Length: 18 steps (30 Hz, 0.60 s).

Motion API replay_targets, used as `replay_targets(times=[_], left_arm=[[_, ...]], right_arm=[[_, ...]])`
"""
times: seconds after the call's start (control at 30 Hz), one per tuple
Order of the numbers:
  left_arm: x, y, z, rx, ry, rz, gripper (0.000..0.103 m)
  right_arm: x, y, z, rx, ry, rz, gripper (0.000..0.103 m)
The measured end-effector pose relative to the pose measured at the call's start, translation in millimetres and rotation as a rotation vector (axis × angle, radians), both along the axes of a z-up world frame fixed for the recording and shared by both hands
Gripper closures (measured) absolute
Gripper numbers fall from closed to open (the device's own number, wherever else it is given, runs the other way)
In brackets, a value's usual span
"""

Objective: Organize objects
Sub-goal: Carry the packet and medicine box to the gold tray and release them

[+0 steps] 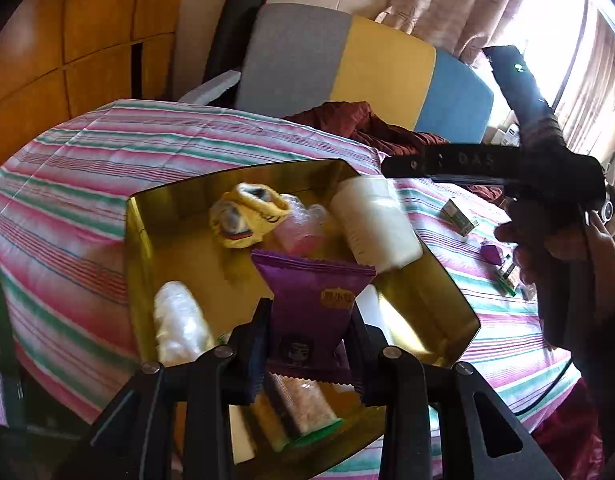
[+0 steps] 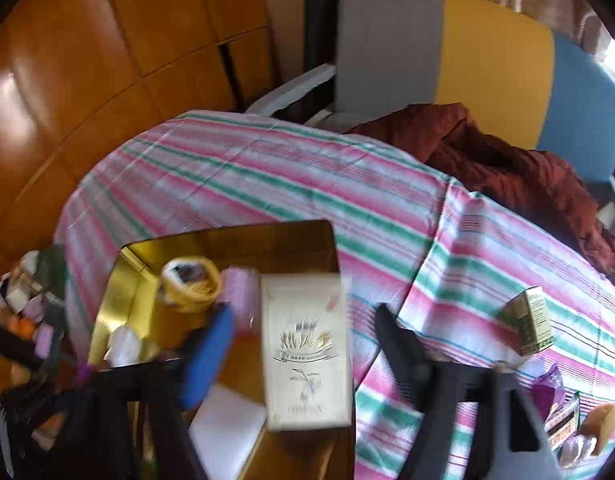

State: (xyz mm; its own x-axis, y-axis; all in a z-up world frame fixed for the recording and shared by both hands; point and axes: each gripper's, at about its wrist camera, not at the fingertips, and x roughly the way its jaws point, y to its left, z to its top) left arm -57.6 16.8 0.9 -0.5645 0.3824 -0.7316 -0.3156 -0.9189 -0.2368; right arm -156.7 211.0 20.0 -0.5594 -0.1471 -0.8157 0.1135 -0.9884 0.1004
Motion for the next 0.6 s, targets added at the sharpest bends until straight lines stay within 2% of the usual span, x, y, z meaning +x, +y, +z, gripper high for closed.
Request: replay_targets(times=[0.1, 0.33, 0.47, 0.53, 0.6], left_arm=[[3.1, -8.4, -4.5, 0.000, -0.003, 0.010, 0.068], [-4.0, -10.1, -13.4, 0.016, -0.029, 0.038, 0.068], [-10.3, -2.9, -5.7, 0.017, -0.001, 0.031, 0.065], [-16.0, -0.4, -0.7, 0.028, 0.011, 0.031, 0.056], [-18.5, -1.7, 5.1, 0.053, 0.029, 0.049, 0.032]], right_arm=[[10.5, 5.2, -1.4, -0.026, -0.009, -0.009, 0.021], [58.7, 7.4, -6.7, 0.003, -0.007, -0.027, 0.021], [81.4, 8.1, -11.2, 0.010, -0.005, -0.047, 0.021], [87.9, 9.2, -11.7, 0.002, -0.005, -0.059, 0.021], [95.0, 10.0, -11.8, -0.002, -0.002, -0.068, 0.021]])
